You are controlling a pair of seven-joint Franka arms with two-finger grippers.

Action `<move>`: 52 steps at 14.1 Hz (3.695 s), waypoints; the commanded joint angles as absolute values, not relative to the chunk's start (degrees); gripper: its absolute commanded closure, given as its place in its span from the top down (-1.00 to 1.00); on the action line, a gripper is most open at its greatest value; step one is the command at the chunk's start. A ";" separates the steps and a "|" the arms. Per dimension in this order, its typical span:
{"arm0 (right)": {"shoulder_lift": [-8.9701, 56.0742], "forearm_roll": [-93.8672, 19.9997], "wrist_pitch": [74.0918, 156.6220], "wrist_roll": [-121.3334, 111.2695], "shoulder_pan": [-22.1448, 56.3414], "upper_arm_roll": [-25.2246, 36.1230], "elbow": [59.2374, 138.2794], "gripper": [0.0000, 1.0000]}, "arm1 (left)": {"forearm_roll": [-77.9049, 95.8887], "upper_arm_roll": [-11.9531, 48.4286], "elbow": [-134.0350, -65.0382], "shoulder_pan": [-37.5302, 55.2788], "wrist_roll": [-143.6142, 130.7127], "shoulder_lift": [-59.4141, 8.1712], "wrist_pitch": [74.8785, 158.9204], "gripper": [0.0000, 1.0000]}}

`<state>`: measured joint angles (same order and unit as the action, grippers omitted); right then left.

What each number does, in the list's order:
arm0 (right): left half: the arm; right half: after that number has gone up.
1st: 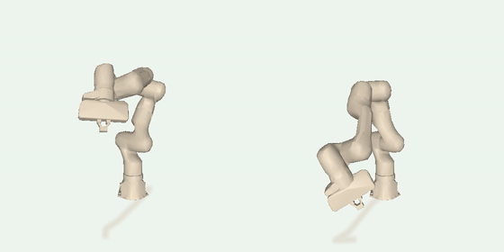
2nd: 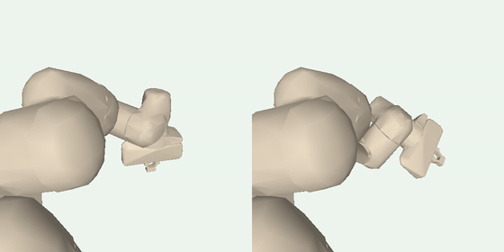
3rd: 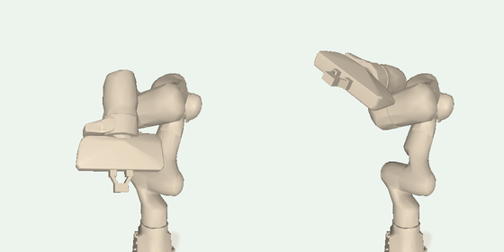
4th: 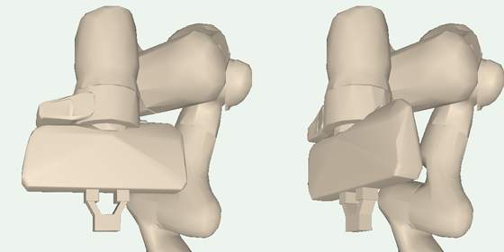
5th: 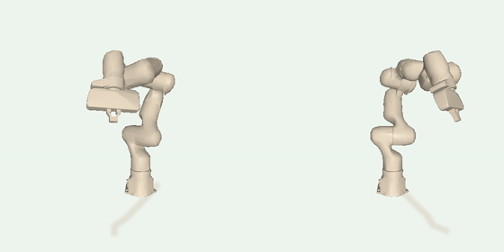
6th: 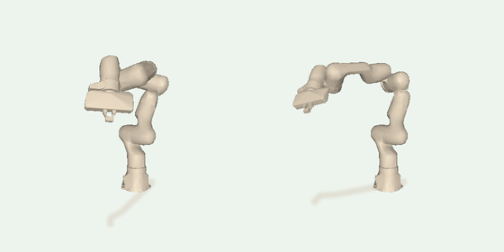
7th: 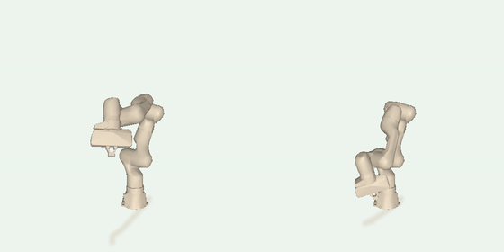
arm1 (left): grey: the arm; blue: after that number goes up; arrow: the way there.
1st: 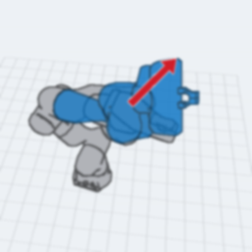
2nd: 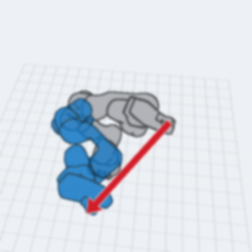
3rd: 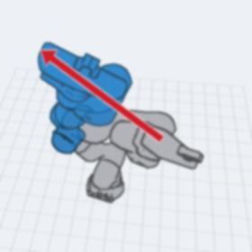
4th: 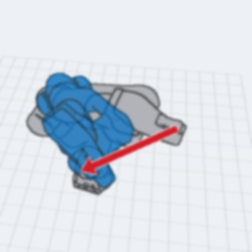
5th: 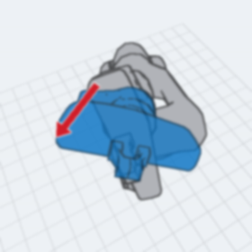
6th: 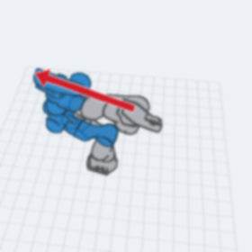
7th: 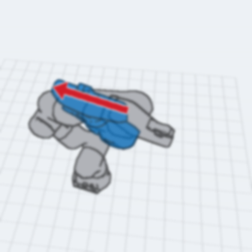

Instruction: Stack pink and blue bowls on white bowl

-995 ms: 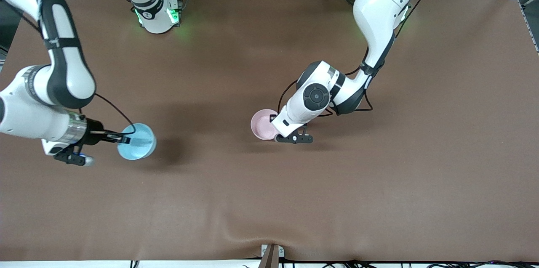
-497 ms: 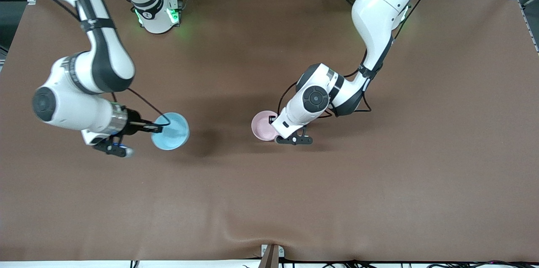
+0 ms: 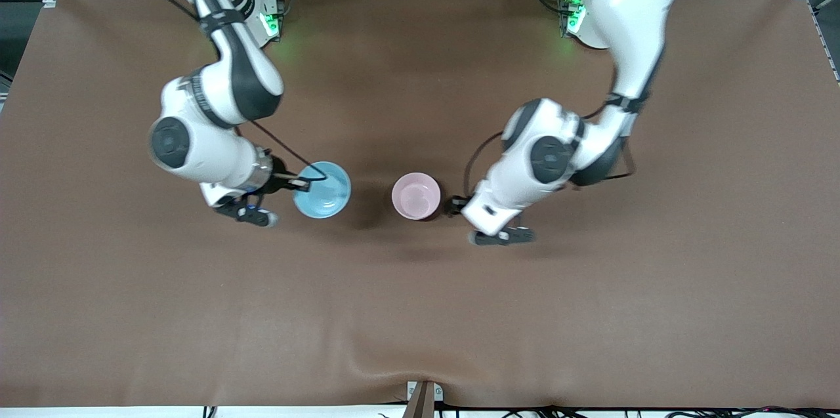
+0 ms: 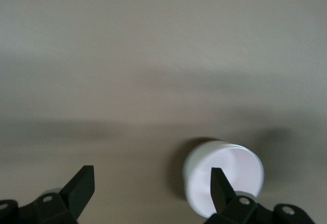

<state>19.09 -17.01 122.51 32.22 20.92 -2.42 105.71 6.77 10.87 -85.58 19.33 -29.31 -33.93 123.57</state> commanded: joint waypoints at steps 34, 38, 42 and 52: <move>34.19 -9.41 144.23 44.03 38.06 -1.58 101.16 0.45 | -1.67 3.95 -87.63 -0.26 -4.74 2.29 85.17 1.00; 32.62 -9.23 143.53 44.12 37.53 -1.49 101.16 1.00 | -0.27 3.87 -87.63 -0.61 -4.49 2.02 85.17 1.00; 28.49 -9.23 140.99 42.99 34.55 -1.14 101.78 1.00 | 1.05 1.77 -87.98 -0.79 -3.79 2.11 84.99 1.00; 13.81 -9.23 117.70 10.76 8.29 -0.97 103.18 1.00 | 1.14 0.96 -88.33 -0.70 -3.87 2.11 84.73 1.00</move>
<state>17.44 -9.81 120.02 16.10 13.38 0.40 101.05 0.22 0.54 -87.88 -0.51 -3.60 1.60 84.76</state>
